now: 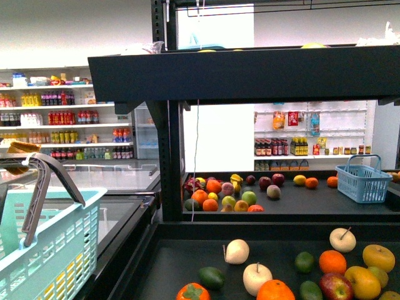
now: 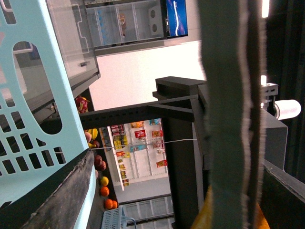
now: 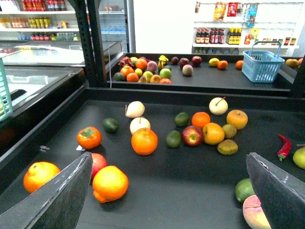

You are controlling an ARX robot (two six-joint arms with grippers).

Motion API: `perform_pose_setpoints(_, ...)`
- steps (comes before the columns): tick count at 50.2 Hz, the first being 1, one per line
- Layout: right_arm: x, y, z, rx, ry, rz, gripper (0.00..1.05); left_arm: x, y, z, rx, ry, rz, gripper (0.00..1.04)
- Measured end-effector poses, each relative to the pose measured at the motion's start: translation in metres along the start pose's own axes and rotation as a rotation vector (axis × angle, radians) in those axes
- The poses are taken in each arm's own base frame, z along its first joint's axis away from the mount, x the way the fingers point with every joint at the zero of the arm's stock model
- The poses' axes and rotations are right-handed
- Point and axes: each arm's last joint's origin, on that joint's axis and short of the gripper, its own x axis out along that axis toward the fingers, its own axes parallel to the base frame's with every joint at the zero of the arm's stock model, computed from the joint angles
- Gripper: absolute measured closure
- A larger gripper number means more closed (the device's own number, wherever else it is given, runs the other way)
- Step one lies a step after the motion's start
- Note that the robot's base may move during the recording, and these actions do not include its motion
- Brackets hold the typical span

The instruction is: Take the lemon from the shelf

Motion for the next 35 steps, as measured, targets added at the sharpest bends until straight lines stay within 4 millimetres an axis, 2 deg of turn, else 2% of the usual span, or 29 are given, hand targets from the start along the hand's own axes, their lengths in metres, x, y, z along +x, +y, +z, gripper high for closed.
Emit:
perform_pose_setpoints(10, 0.000, 0.000, 0.000, 0.000, 0.000, 0.000, 0.08, -0.013, -0.016, 0.004, 0.023, -0.006, 0.015, 0.08)
perform_pose_setpoints(18, 0.000, 0.000, 0.000, 0.000, 0.000, 0.000, 0.08, -0.028, -0.031, 0.005, 0.090, -0.008, 0.113, 0.08)
perform_pose_setpoints(19, 0.000, 0.000, 0.000, 0.000, 0.000, 0.000, 0.08, -0.040, -0.045, 0.002, 0.185, -0.019, 0.203, 0.08)
perform_pose_setpoints(26, 0.000, 0.000, 0.000, 0.000, 0.000, 0.000, 0.08, -0.066, -0.077, -0.008, 0.435, -0.024, 0.329, 0.08)
perform_pose_setpoints(35, 0.000, 0.000, 0.000, 0.000, 0.000, 0.000, 0.08, -0.114, -0.114, -0.040, 0.833, -0.007, 0.362, 0.08)
